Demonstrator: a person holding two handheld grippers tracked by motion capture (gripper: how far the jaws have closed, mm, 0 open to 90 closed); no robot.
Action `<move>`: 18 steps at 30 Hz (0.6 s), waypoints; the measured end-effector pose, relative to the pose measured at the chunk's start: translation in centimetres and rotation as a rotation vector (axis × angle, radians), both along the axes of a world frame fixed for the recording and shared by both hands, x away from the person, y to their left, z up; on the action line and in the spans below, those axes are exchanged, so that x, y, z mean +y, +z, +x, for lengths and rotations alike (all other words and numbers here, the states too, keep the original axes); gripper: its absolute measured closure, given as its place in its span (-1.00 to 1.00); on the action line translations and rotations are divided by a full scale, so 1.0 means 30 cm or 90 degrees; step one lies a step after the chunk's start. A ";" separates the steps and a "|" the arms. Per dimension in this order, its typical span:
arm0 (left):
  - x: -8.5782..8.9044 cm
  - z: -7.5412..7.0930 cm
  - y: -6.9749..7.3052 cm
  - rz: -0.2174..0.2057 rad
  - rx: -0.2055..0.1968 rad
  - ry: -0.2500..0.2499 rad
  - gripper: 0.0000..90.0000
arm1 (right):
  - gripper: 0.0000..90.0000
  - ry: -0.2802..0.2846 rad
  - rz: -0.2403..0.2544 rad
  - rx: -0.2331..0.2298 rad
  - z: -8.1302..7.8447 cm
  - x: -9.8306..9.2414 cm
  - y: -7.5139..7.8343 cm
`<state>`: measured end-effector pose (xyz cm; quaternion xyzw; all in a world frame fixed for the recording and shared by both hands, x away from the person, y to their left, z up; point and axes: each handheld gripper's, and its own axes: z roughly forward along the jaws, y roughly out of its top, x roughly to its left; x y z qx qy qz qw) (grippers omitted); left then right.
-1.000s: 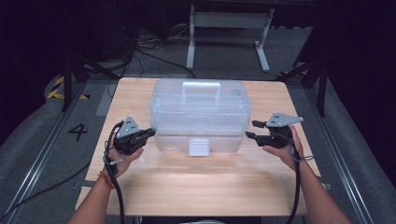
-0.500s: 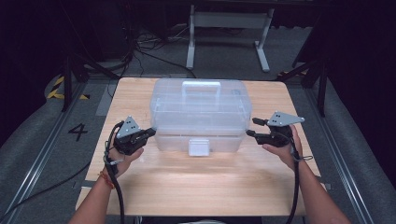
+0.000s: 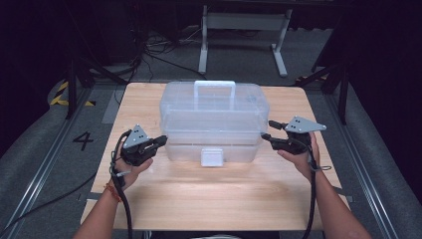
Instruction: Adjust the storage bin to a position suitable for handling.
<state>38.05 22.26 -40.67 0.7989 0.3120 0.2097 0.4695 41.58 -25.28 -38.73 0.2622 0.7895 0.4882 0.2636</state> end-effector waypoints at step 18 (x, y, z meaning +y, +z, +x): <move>-0.003 0.000 0.000 0.000 -0.001 -0.010 0.85 | 0.28 -0.046 0.034 -0.063 0.005 0.020 0.067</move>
